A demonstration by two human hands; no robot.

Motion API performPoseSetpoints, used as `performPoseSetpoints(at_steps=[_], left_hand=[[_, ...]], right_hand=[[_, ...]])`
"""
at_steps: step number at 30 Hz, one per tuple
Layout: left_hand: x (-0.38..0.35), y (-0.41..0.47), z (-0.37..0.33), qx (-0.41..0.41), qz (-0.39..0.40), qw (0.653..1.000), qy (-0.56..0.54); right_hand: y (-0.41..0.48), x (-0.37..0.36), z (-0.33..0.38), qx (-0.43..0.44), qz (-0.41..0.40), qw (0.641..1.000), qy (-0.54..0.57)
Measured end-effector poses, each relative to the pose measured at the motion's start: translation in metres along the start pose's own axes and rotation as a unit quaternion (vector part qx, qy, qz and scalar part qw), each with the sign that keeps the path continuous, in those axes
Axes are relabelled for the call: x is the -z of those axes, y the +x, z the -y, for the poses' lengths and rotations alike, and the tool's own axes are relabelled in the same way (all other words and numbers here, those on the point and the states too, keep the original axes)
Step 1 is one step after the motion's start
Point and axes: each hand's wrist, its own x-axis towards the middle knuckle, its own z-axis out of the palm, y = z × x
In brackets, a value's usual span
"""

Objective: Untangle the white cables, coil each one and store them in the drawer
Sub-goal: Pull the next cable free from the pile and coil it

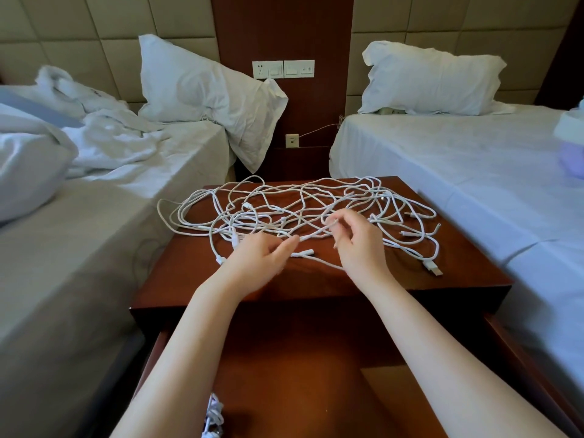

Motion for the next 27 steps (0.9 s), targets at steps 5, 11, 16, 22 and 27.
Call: performPoseSetpoints(at_steps=[5,11,16,22,27], left_hand=[[-0.007,0.003,0.002,-0.012,-0.066,0.997,0.022],[-0.002,0.002,0.009,-0.069,-0.222,0.964,0.131],[-0.006,0.005,0.021,-0.042,-0.253,0.949,0.183],[-0.003,0.008,0.027,-0.011,-0.283,0.945,0.162],[0.0,0.007,0.032,-0.032,-0.261,0.961,0.087]], right_hand=[[0.005,0.006,0.01,0.073,-0.107,0.991,0.031],[0.005,0.005,0.007,0.096,-0.149,0.979,-0.105],[0.003,0.002,-0.003,0.122,-0.13,0.962,-0.206],[0.001,0.001,-0.01,0.091,-0.077,0.969,-0.218],[0.004,0.003,-0.013,0.016,-0.084,0.979,-0.182]])
